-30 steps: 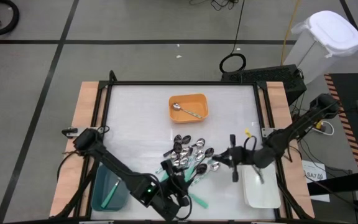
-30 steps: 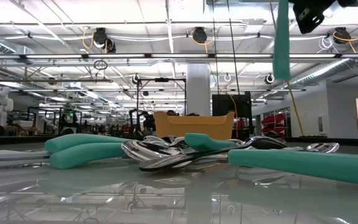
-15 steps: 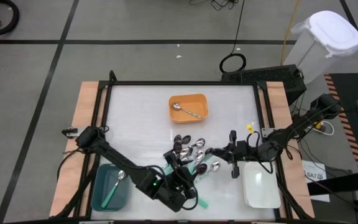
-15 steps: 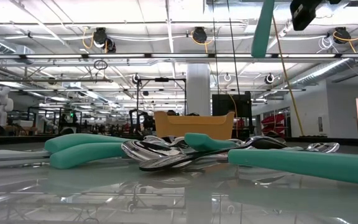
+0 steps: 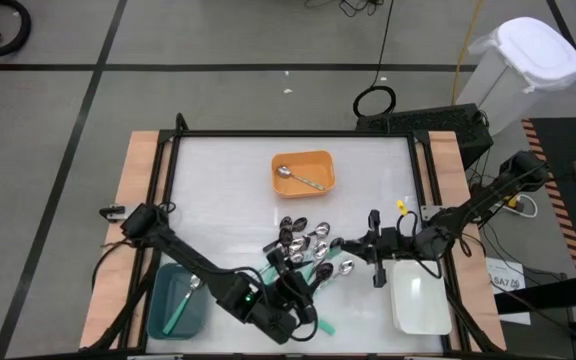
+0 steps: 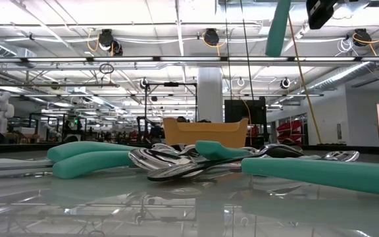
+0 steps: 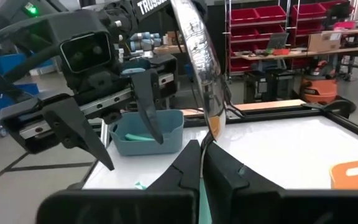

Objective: Sort silverware by color (type)
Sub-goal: Put the green spoon into the blue bin

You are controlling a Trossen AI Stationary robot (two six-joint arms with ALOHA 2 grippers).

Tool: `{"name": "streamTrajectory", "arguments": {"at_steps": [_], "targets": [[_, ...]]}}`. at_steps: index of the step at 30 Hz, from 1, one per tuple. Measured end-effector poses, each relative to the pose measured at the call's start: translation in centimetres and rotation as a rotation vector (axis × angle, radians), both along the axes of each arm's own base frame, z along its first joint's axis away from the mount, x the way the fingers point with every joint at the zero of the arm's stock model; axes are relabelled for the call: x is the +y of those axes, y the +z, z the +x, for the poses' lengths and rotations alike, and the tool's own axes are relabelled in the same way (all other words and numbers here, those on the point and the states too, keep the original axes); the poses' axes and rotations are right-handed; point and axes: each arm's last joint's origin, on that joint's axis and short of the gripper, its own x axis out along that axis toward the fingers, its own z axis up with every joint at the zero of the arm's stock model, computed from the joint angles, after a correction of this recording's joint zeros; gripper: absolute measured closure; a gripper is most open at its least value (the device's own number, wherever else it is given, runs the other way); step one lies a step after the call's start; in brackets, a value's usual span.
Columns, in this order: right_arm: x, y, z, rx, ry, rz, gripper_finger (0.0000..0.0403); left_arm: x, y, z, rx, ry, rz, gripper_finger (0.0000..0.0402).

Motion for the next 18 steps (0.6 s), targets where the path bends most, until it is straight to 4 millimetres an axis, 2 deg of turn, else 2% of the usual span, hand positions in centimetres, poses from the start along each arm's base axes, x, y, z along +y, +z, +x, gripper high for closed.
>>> {"name": "streamTrajectory", "arguments": {"at_steps": [4,11,18], "targets": [[0.0,0.0,0.0,-0.004,0.001,0.003,0.04,-0.2,-0.4,0.2,-0.018,0.012,-0.014,0.0172],[0.0,0.1,0.0,-0.011,0.002,0.011,0.04,-0.7,-2.7,1.6,-0.043,0.106,0.17,0.0172],[0.0,0.1,0.0,-0.011,0.0,0.008,0.0399,-0.6,-4.9,2.8,-0.03,0.155,0.262,0.0172]]}}
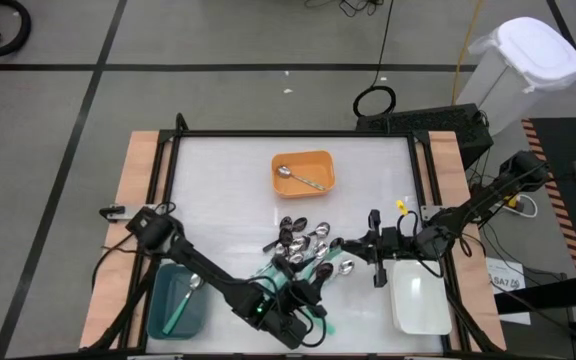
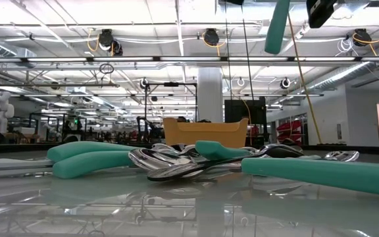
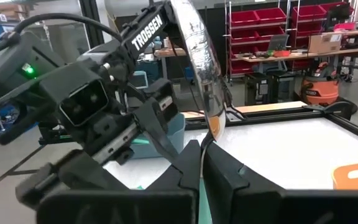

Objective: Sort silverware by color (type)
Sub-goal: Put the green spoon into the blue bin

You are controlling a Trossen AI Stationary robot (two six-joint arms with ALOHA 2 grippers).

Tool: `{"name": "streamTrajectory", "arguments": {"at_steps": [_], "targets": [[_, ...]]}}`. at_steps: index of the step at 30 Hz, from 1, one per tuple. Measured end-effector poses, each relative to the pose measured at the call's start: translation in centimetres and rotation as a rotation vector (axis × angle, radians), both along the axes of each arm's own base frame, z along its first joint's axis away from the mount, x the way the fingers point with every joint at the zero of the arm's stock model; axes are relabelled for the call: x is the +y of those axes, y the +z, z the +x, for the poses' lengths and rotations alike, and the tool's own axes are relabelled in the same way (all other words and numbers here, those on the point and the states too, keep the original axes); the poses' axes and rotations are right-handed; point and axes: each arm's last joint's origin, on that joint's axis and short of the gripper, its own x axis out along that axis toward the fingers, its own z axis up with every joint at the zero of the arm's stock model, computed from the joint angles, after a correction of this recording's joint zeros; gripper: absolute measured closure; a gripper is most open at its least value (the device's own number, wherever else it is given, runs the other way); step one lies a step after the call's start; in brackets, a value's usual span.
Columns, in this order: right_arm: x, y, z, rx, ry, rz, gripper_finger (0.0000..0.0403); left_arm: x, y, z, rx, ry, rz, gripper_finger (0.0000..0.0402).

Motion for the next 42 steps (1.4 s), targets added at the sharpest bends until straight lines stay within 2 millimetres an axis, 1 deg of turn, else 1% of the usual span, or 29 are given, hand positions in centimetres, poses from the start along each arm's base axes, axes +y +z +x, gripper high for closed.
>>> {"name": "streamTrajectory", "arguments": {"at_steps": [6,10,23,26,30,35,38,42], "targets": [[0.0,0.0,0.0,-0.001,-0.006,0.0,0.0399,1.3,-0.8,1.3,-0.018,0.029,-0.012,0.0172],[0.0,0.1,0.0,-0.006,-0.005,0.001,0.0399,2.4,-1.0,2.1,-0.012,0.008,-0.049,0.0172],[-0.1,0.2,0.0,-0.018,-0.026,-0.006,0.0399,4.3,-0.8,3.2,-0.044,0.031,-0.079,0.0173],[-0.1,0.1,0.0,-0.014,-0.055,-0.011,0.0399,4.3,-0.8,3.3,-0.046,0.028,-0.086,0.0186],[0.0,-0.1,0.3,-0.013,-0.058,-0.012,0.0399,4.4,-0.8,3.3,-0.059,0.032,-0.099,0.022],[0.3,-0.3,0.7,-0.029,-0.061,-0.001,0.0399,5.1,-0.8,3.6,-0.062,0.035,-0.117,0.0258],[0.4,-0.5,0.9,-0.034,-0.077,-0.001,0.0399,5.4,-0.8,3.8,-0.07,0.032,-0.138,0.0264],[0.4,-0.8,1.0,-0.025,-0.12,-0.012,0.0399,5.4,-0.9,3.8,-0.066,0.032,-0.138,0.0265]]}}
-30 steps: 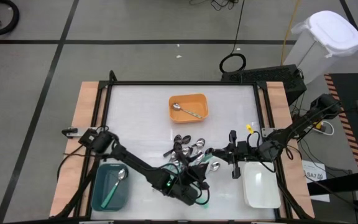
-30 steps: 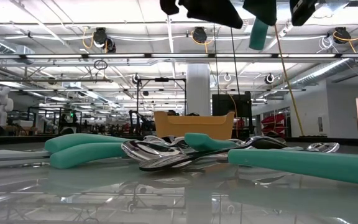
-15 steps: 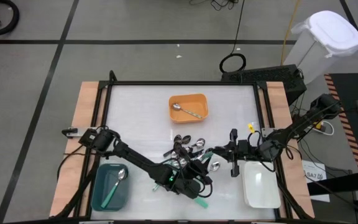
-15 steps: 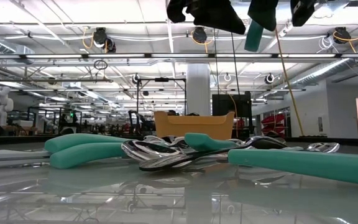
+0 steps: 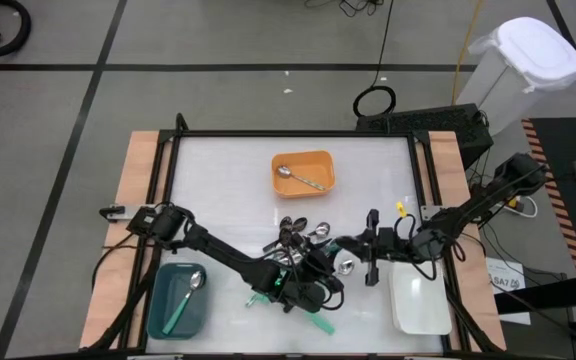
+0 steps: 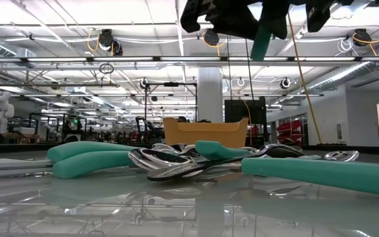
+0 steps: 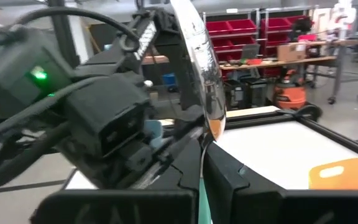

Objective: Sort silverware by color (type)
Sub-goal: Put the green spoon into the blue bin

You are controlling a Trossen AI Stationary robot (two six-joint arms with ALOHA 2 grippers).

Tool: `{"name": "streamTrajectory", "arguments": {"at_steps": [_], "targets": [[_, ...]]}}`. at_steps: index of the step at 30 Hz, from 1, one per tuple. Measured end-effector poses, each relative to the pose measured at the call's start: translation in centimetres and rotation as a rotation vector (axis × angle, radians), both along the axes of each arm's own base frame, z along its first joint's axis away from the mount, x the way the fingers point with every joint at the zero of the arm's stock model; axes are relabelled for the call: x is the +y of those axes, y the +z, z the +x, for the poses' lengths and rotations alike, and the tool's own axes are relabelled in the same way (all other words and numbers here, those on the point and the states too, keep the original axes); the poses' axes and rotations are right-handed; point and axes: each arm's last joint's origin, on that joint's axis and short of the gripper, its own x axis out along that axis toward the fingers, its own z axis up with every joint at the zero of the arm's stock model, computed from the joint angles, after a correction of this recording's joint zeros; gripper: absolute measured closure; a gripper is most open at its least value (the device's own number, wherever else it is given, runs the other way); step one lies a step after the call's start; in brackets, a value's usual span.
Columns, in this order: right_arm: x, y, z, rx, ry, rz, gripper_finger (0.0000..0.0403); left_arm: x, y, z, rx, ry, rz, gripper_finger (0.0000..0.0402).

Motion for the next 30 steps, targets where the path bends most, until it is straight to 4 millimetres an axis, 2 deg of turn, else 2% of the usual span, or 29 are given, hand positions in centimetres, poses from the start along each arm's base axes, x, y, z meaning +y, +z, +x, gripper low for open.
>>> {"name": "streamTrajectory", "arguments": {"at_steps": [12,22,30], "targets": [[0.0,0.0,0.0,0.001,-0.013,-0.011,0.0399,-0.8,-0.4,-0.7,0.012,0.021,-0.003,0.0266],[-0.2,-0.1,0.0,0.008,-0.066,0.001,0.0399,0.6,-0.5,-0.2,-0.019,0.064,-0.039,0.0266],[-0.2,-0.1,0.0,0.011,-0.067,-0.018,0.0399,0.9,-0.5,-0.1,0.033,0.052,0.014,0.0266]]}}
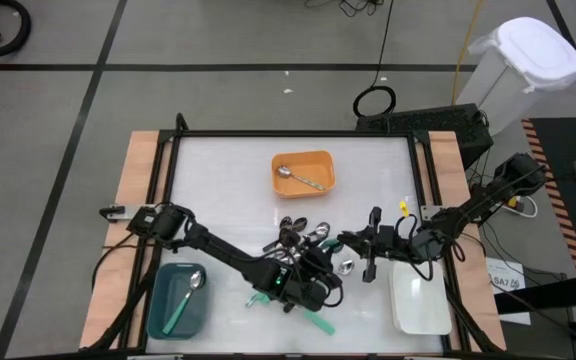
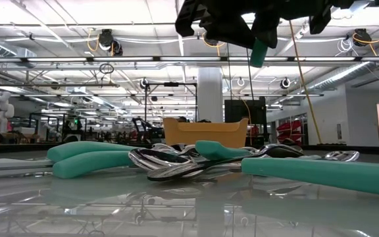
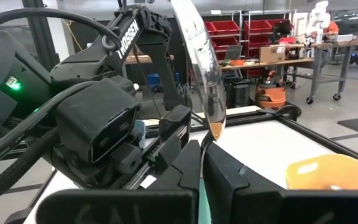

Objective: Sort silverware by color (type)
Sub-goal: Put the green spoon into the blue bin

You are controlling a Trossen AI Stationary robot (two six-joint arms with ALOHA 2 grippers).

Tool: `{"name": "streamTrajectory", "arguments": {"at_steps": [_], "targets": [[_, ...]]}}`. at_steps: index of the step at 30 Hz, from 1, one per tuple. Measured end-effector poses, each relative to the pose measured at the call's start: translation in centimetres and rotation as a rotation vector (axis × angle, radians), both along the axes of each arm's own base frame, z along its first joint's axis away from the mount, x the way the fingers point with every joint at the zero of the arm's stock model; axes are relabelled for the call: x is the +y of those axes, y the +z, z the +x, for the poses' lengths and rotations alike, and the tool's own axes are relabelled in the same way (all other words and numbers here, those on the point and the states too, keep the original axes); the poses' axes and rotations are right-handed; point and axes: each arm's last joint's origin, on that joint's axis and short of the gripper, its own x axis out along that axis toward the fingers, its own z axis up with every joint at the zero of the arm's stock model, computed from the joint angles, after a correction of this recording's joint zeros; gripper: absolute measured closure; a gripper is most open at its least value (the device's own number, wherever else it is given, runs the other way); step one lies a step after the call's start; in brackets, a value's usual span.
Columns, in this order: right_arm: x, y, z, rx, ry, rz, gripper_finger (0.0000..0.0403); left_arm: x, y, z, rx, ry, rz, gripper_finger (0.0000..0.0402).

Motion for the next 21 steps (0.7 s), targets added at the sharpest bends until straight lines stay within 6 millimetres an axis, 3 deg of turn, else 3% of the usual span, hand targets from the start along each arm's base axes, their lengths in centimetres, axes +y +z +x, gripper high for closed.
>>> {"name": "streamTrajectory", "arguments": {"at_steps": [12,21], "targets": [[0.01,0.02,0.0,-0.002,0.004,0.001,0.0399,0.18,0.05,0.12,0.014,-0.009,0.011,0.0269],[0.02,0.0,0.0,0.0,0.006,-0.004,0.0399,0.08,0.13,0.15,0.026,-0.031,0.013,0.0326]]}}
